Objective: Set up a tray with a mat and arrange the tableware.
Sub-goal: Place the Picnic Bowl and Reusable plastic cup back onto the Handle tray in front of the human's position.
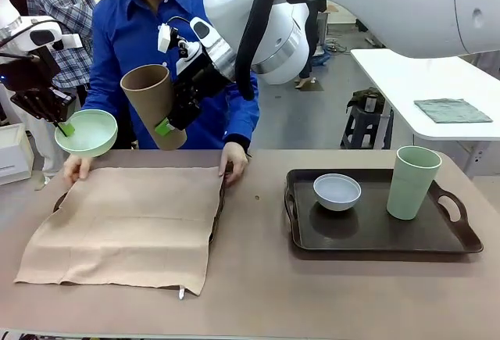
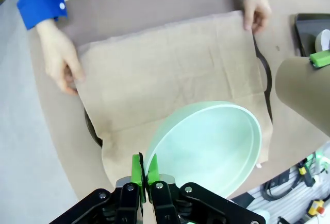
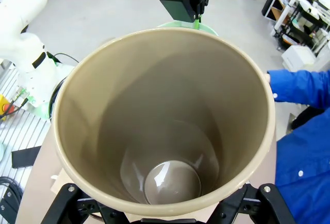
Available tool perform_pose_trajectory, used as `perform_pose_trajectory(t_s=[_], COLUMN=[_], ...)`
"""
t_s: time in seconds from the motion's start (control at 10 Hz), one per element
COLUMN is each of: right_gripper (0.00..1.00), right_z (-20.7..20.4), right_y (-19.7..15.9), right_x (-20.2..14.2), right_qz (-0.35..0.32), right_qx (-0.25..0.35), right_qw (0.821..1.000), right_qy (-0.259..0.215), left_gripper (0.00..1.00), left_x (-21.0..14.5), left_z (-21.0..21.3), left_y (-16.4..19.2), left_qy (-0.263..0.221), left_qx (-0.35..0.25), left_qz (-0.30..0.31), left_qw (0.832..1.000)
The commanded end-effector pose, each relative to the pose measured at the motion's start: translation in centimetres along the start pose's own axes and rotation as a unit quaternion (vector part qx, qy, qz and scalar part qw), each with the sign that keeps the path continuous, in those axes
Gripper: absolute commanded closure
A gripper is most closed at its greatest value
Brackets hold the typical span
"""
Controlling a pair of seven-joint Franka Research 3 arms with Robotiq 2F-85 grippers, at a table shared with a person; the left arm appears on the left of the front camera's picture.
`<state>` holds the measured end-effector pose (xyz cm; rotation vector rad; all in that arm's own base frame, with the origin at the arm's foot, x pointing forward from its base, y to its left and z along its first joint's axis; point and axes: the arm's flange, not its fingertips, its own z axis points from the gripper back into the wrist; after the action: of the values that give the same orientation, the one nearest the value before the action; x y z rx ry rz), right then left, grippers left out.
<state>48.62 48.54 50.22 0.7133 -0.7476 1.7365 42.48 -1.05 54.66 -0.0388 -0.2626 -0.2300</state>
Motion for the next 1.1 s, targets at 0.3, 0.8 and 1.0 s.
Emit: perform_pose_trajectory(t_s=[0.3, 0.8, 1.0], right_gripper=[1.00, 1.00, 1.00], right_z=[0.11, 0.11, 0.11], right_y=[-0.06, -0.06, -0.06], right_x=[0.03, 0.03, 0.03], right_qz=[0.003, 0.003, 0.003], right_qx=[0.001, 0.001, 0.001], right_qw=[1.000, 1.000, 1.000], right_qy=[-0.001, -0.001, -0.001], left_gripper=[1.00, 1.00, 1.00], left_x=[0.06, 0.06, 0.06], left_z=[0.02, 0.02, 0.02], left_y=[-0.06, -0.06, -0.06], left_qy=[-0.007, -0.007, -0.007], left_qx=[-0.003, -0.003, -0.003], left_qz=[0.002, 0.002, 0.002], left_qw=[1.000, 1.000, 1.000])
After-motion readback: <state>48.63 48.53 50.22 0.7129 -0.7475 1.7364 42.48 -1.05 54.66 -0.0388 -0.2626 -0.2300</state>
